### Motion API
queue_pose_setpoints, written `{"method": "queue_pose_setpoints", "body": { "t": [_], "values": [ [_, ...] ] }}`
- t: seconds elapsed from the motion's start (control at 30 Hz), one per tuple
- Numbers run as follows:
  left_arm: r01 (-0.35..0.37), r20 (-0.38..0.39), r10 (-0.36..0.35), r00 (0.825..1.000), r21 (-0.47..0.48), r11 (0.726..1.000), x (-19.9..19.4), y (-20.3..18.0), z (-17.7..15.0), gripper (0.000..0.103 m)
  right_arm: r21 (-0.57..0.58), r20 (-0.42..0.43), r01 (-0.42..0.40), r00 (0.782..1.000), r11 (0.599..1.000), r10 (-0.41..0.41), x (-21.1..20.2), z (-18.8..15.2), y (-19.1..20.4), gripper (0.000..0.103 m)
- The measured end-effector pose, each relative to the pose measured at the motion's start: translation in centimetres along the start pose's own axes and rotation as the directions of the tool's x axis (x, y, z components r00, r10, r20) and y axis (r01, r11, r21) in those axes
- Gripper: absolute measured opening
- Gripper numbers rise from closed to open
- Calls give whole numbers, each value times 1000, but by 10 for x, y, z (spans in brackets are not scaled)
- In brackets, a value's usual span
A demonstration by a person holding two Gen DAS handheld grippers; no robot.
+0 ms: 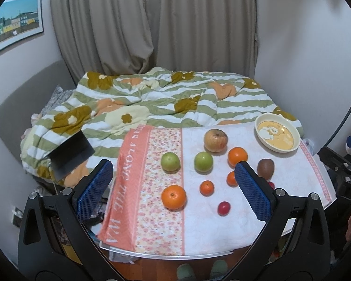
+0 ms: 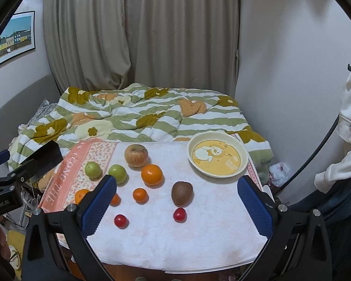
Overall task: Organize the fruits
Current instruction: 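Grasp the large orange with the left tool while the right tool grasps a red tomato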
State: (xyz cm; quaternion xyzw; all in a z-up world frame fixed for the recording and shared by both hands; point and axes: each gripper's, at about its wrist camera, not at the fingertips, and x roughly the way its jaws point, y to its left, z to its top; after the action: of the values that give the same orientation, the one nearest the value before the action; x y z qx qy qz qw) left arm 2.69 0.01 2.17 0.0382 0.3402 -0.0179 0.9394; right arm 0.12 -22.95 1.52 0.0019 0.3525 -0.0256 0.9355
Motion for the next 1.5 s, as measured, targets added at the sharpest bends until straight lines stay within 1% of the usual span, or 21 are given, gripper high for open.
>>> {"method": "queue_pose_setpoints", "body": {
  "t": [0.03,0.1,0.2,0.27,0.4,0.43,0.57,0.67,0.77,0.97,1.13,1.27,1.3,1.37,1.43,1.5],
  "values": [
    [-1,-3,1,1000,2,1000,1,3,-2,103,-1,-1,-1,1000,1000,1,-3,7,-1,102],
    [-8,-15,8,1000,10,1000,5,8,-3,103,3,-10,-13,1000,1000,13,-3,3,4,102],
    [-16,-29,17,999,36,999,13,18,-12,103,39,-30,-54,998,998,55,5,2,8,102],
    [7,-47,-5,999,52,999,22,25,-16,103,59,-56,-63,996,996,66,13,-3,13,102],
    [49,-92,-42,995,75,996,43,40,-25,103,52,-116,-33,992,998,39,36,-7,31,102],
    [61,-107,-52,993,83,995,51,43,-28,103,49,-124,-29,992,998,35,36,-18,36,102],
    [113,-153,-94,984,117,987,79,50,-42,103,59,-166,-26,986,998,36,62,-32,49,102],
    [147,-192,-116,974,155,977,103,48,-54,103,53,-185,-16,982,998,25,81,-48,59,102],
    [174,-214,-131,968,200,964,123,43,-68,103,28,-201,-10,980,1000,15,97,-65,67,102],
    [233,-274,-165,948,239,943,157,36,-89,103,-1,-237,-45,970,999,44,117,-101,75,102],
    [255,-311,-168,936,264,930,178,28,-102,103,-21,-262,-83,962,996,75,131,-118,80,102],
    [270,-329,-172,928,278,922,187,19,-109,103,-46,-268,-113,959,993,96,143,-127,85,102],
    [276,-338,-174,925,281,919,190,17,-110,102,-49,-272,-116,957,992,98,145,-129,86,101],
    [283,-354,-173,919,287,915,197,13,-114,91,-49,-286,-131,952,990,112,151,-132,87,98],
    [283,-367,-166,915,292,913,203,11,-115,87,-55,-299,-141,947,988,118,155,-133,89,95],
    [288,-373,-170,912,287,914,206,10,-116,85,-73,-308,-149,944,986,120,160,-134,92,89]
  ]
}}
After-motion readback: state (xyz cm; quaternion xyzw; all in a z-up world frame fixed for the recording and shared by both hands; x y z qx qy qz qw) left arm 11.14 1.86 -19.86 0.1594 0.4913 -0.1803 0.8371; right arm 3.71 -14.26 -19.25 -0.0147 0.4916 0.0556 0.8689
